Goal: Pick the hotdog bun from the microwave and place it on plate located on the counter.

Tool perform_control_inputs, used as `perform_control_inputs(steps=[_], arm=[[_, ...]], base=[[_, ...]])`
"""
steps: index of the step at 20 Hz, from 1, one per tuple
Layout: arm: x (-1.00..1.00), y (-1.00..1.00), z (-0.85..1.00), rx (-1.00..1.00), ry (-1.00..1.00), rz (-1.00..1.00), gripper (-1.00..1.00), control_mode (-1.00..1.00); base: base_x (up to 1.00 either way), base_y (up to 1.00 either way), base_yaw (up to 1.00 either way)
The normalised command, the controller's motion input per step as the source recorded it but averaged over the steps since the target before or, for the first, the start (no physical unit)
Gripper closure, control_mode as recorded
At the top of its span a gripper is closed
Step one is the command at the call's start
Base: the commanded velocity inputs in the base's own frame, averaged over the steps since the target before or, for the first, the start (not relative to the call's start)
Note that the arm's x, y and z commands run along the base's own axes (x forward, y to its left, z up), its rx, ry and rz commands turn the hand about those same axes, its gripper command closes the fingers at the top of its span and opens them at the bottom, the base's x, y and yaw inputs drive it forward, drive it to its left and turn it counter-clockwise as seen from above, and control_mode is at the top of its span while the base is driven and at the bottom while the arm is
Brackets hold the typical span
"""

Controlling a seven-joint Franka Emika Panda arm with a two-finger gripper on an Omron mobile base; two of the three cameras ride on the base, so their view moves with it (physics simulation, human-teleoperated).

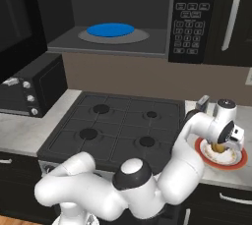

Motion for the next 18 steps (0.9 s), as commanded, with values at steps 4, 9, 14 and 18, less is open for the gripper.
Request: perform_control_inputs(steps=[4,9,14,18], arm=[[0.21,0.00,-0.04,0.00,0.00,0.00,-1.00,-1.00],[0.04,0.00,0.00,0.00,0.00,0.00,-1.00,-1.00],[-0.02,0.00,0.06,0.00,0.00,0.00,-1.00,-1.00],[-0.42,0.50,0.35,-0.04,-0.01,-0.04,-1.00,-1.00]], base=[[0.00,0.00,0.00],[0.00,0.00,0.00],[0.00,0.00,0.00],[0.00,0.00,0.00]])
